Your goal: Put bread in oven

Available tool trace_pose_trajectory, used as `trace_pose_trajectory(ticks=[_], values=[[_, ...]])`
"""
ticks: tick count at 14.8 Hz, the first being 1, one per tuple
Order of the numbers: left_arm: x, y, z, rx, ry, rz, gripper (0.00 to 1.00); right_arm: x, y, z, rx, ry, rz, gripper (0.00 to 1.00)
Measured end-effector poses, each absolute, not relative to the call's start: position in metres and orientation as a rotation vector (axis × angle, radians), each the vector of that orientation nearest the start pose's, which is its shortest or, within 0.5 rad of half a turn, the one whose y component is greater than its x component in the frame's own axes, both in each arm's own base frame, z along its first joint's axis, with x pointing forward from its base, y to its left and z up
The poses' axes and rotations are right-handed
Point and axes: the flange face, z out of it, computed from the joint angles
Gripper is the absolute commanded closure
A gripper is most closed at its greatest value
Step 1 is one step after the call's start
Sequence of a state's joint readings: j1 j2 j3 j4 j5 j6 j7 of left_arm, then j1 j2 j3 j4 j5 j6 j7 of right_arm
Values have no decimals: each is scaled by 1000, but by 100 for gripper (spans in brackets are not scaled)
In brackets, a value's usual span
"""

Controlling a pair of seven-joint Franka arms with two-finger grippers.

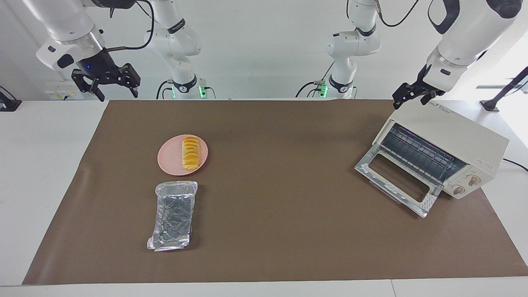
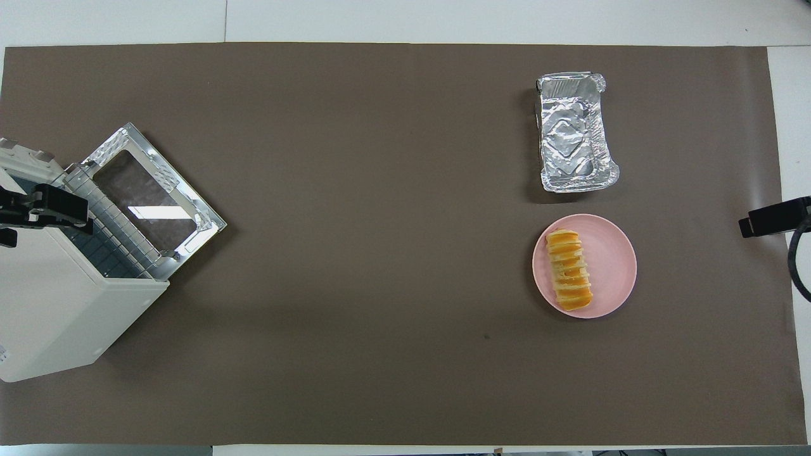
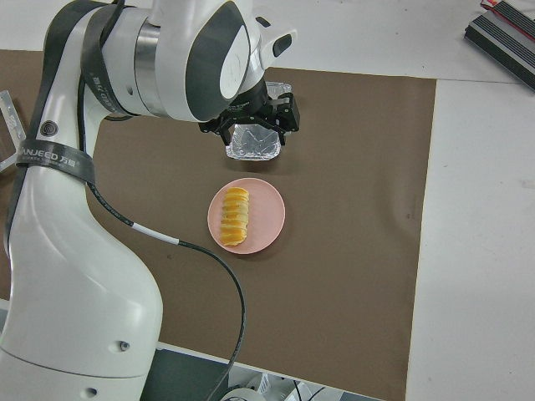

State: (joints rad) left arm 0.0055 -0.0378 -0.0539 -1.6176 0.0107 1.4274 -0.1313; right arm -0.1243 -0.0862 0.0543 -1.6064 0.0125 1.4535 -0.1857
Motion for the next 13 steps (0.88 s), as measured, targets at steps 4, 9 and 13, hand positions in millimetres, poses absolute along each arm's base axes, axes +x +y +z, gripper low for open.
trace_pose_trajectory(ticks=[4, 9, 13], values=[[525, -25, 612, -3104, -130, 234, 0, 514, -33, 644, -3118, -181, 102, 0], [525, -25, 612, -3104, -130, 234, 0, 514, -32, 641, -3117, -186, 112, 0], [525, -25, 612, -3104, -130, 234, 0, 508, -4, 606, -3121, -229, 99, 0]])
